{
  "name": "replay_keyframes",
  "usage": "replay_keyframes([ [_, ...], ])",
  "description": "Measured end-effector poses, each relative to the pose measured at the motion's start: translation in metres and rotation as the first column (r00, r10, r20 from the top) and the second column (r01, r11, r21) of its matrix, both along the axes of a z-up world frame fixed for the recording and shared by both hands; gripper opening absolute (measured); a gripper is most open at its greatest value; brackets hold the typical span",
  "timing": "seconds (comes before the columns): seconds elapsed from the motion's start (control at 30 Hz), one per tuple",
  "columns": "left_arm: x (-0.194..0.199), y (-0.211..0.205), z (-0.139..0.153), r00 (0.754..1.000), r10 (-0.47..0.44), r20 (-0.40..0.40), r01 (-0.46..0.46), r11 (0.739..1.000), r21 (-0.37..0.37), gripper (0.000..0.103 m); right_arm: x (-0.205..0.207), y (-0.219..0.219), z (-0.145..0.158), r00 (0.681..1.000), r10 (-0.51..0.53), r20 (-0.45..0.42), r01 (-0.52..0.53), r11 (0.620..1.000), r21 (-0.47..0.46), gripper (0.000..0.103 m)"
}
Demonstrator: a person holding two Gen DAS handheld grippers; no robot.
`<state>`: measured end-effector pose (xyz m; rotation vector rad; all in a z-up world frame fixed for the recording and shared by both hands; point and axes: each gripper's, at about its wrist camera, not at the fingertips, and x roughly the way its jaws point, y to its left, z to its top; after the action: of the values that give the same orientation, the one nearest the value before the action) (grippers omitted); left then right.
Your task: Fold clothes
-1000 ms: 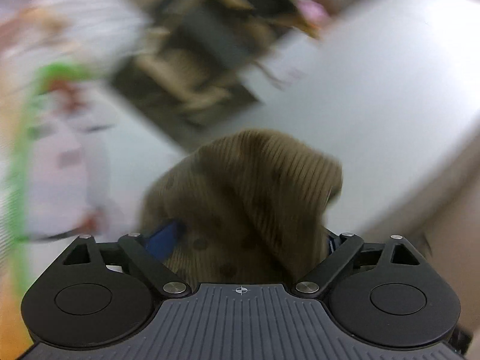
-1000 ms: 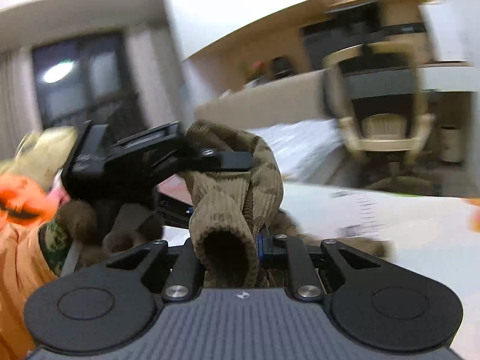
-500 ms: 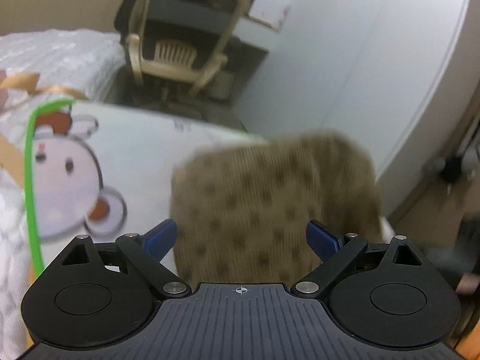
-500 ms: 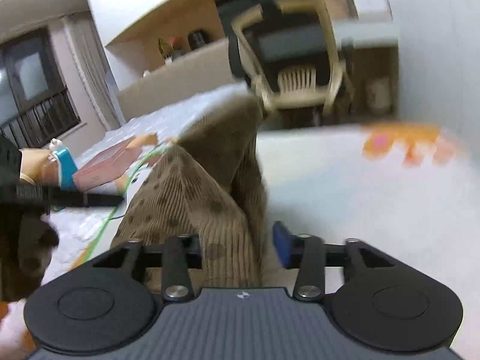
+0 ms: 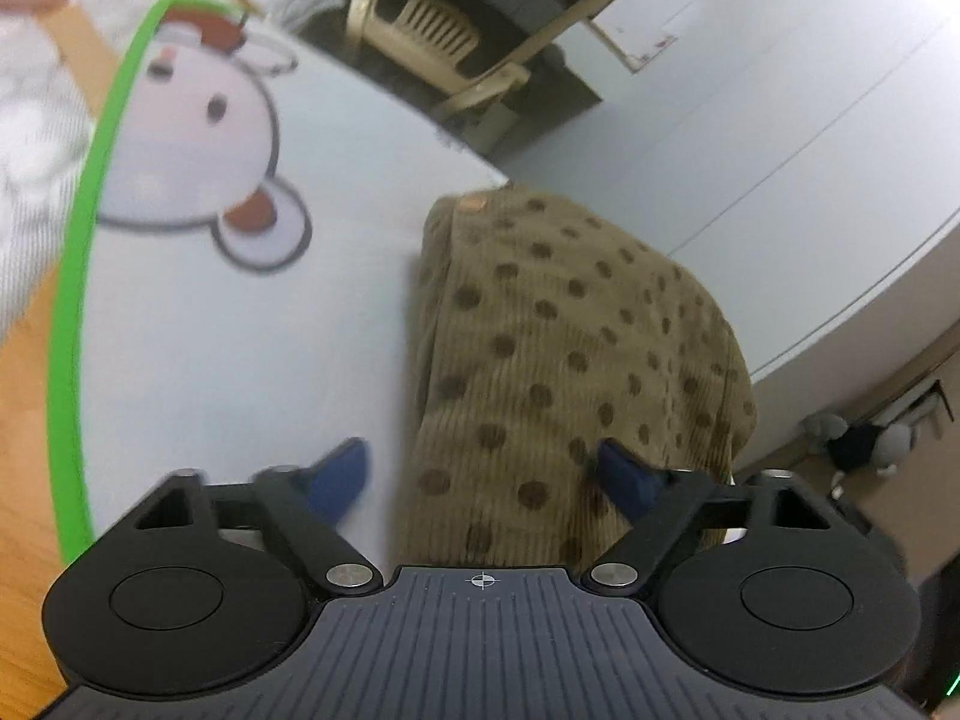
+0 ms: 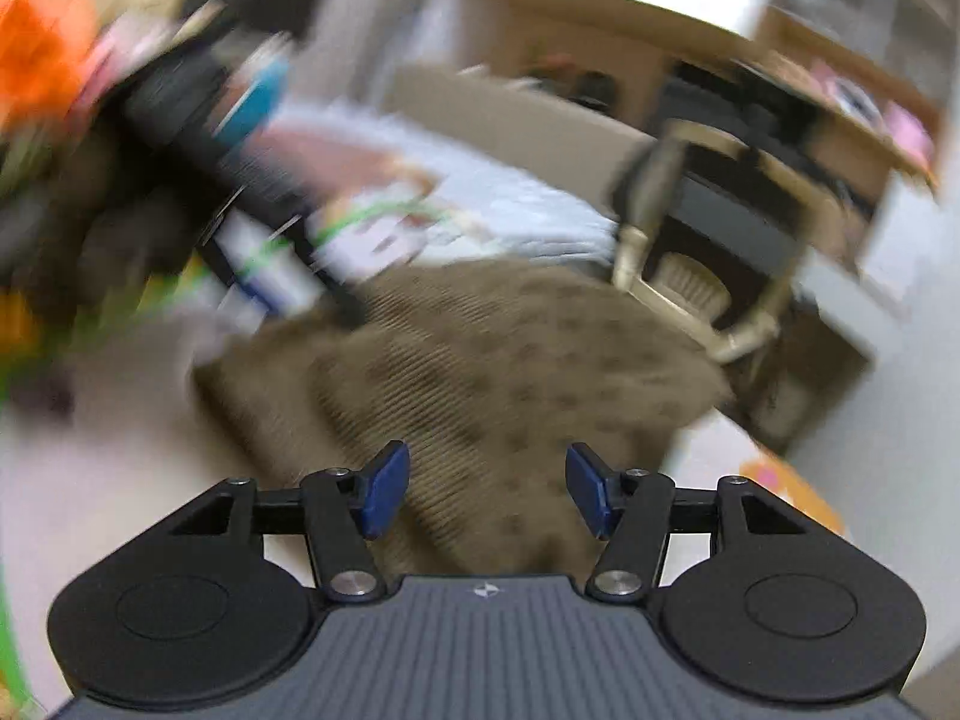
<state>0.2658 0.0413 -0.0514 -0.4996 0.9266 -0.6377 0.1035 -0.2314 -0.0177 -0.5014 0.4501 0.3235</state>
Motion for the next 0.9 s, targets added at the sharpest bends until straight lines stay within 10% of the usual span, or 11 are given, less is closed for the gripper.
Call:
replay_keyframes([
  [0.07, 0.002, -0.001, -0.001, 1.000, 0.005, -0.008, -0.005, 1.000, 0.000, 0.051, 0.001, 0.018, -0.015, 0.999, 0.037, 0.021, -0.034, 0.993, -0.112, 0.049],
  [0.13, 0.000, 0.000, 0.005, 1.000, 0.007, 0.002, -0.007, 1.000, -0.002, 0.035, 0.006, 0.027, -0.018, 0.998, 0.052, 0.044, -0.044, 0.987, -0.153, 0.007],
  [0.17, -0.002, 0.000, 0.011, 1.000, 0.009, 0.018, -0.009, 1.000, 0.007, 0.028, 0.008, 0.028, -0.012, 0.997, 0.051, 0.064, -0.041, 0.988, -0.150, 0.004],
  [0.37, -0.027, 0.004, 0.046, 0.991, -0.027, 0.134, 0.024, 1.000, 0.020, 0.017, -0.004, 0.008, 0.045, 0.983, -0.022, 0.182, 0.030, 0.999, -0.042, 0.003],
  [0.57, -0.054, -0.013, 0.010, 0.991, -0.115, 0.067, 0.107, 0.988, 0.109, 0.017, -0.001, -0.025, 0.007, 0.992, -0.106, -0.074, 0.109, 0.994, 0.030, 0.004],
  [0.67, -0.064, -0.007, 0.013, 0.985, -0.152, 0.084, 0.141, 0.982, 0.130, 0.024, 0.004, -0.053, 0.018, 0.983, -0.126, -0.132, 0.152, 0.965, 0.212, 0.034],
  [0.73, -0.068, -0.001, 0.018, 0.979, -0.184, 0.094, 0.170, 0.976, 0.133, 0.033, 0.014, -0.074, 0.036, 0.983, -0.147, -0.108, 0.176, 0.920, 0.350, 0.081],
  [0.9, -0.083, 0.012, 0.024, 0.969, -0.219, 0.115, 0.202, 0.969, 0.141, 0.053, 0.074, -0.098, 0.049, 0.982, -0.144, -0.120, 0.184, 0.853, 0.489, 0.081],
])
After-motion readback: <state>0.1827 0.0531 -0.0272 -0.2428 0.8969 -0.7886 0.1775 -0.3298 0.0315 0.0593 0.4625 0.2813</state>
